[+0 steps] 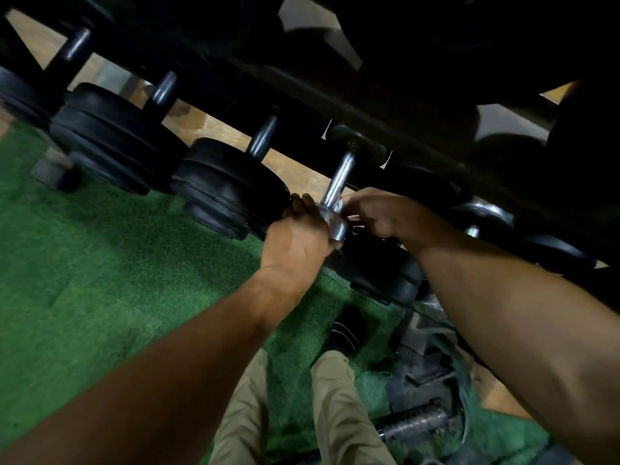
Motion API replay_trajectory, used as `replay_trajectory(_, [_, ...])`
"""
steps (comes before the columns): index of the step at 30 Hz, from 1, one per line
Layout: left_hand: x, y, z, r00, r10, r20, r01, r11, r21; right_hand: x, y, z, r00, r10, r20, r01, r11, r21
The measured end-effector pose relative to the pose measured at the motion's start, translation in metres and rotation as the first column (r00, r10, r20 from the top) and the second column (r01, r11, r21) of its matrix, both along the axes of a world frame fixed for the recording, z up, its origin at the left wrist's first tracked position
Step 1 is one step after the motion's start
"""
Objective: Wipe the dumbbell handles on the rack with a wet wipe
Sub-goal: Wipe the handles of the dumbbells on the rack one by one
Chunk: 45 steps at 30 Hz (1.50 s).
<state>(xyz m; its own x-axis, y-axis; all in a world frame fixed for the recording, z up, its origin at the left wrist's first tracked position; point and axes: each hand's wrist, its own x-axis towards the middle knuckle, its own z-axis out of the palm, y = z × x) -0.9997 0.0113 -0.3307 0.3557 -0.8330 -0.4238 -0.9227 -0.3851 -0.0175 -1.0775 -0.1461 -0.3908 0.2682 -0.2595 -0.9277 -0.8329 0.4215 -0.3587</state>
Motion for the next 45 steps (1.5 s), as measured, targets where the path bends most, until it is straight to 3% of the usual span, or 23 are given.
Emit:
replay_trajectory(4, [-0.001, 0.0, -0.001, 1.0, 0.008, 0.0, -0.008, 1.0, -0.003, -0.005, 0.0, 0.012, 0.998, 0.058, 0.04, -0.057, 0.998, -0.039])
replay_trajectory(7, [-0.001, 0.001, -0.003, 1.0, 0.005, 0.003, -0.005, 1.0, -0.01, -0.003, 0.005, 0.01, 1.0, 0.001, 0.022, 0.001, 0.996, -0.085])
replay_trajectory(12, [-0.001, 0.002, -0.007, 1.0, 0.024, 0.015, -0.023, 0.999, -0.024, -0.002, -0.006, 0.027, 0.99, 0.141, 0.001, -0.137, 0.968, -0.212])
replay_trajectory(15, [-0.003, 0.001, -0.008, 0.999, 0.022, 0.026, -0.022, 1.0, -0.004, 0.009, -0.019, 0.043, 0.982, 0.179, 0.062, -0.136, 0.895, -0.426])
replay_trajectory(17, [-0.003, 0.001, -0.007, 0.999, 0.027, 0.024, -0.027, 1.0, 0.003, 0.021, -0.024, 0.042, 0.932, 0.36, -0.034, -0.304, 0.732, -0.609])
replay_trajectory(19, [-0.003, 0.002, -0.005, 0.998, 0.036, 0.046, -0.036, 0.999, 0.004, 0.029, -0.025, 0.033, 0.812, 0.533, -0.239, -0.499, 0.422, -0.756])
replay_trajectory(22, [-0.004, 0.002, -0.006, 0.998, 0.03, 0.05, -0.03, 1.0, -0.004, 0.034, -0.024, 0.018, 0.621, 0.614, -0.487, -0.615, -0.004, -0.789])
replay_trajectory(23, [-0.004, 0.002, -0.006, 0.998, 0.029, 0.055, -0.028, 1.0, -0.01, 0.035, -0.023, 0.018, 0.563, 0.639, -0.524, -0.622, -0.09, -0.778])
replay_trajectory(26, [-0.004, 0.001, -0.005, 0.996, 0.028, 0.086, -0.025, 0.999, -0.032, 0.045, -0.022, 0.026, 0.387, 0.68, -0.623, -0.701, -0.222, -0.678])
replay_trajectory(29, [-0.004, 0.0, -0.007, 0.997, 0.027, 0.077, -0.024, 0.999, -0.036, 0.063, -0.018, 0.031, 0.253, 0.708, -0.66, -0.819, -0.207, -0.536])
replay_trajectory(33, [-0.004, 0.001, -0.008, 0.995, 0.088, 0.042, -0.088, 0.996, 0.001, 0.078, -0.004, 0.03, 0.149, 0.722, -0.676, -0.887, -0.204, -0.414])
replay_trajectory(35, [-0.004, 0.004, -0.015, 0.993, 0.085, 0.082, -0.086, 0.996, 0.01, 0.084, 0.001, 0.03, 0.137, 0.768, -0.626, -0.918, -0.139, -0.372])
replay_trajectory(37, [-0.003, 0.005, -0.017, 0.993, 0.07, 0.09, -0.069, 0.998, -0.008, 0.087, 0.005, 0.025, 0.177, 0.848, -0.499, -0.949, 0.011, -0.317])
replay_trajectory(40, [-0.004, 0.005, -0.013, 0.997, 0.054, 0.058, -0.054, 0.999, -0.003, 0.083, 0.003, 0.02, 0.462, 0.811, -0.359, -0.878, 0.363, -0.311])
replay_trajectory(42, [-0.004, 0.005, -0.01, 0.998, 0.054, 0.038, -0.054, 0.999, -0.005, 0.079, 0.0, 0.021, 0.611, 0.745, -0.268, -0.786, 0.53, -0.319])
replay_trajectory(45, [-0.003, 0.006, -0.009, 0.998, 0.049, 0.046, -0.049, 0.999, -0.009, 0.06, -0.003, 0.022, 0.862, 0.507, 0.004, -0.481, 0.819, -0.313])
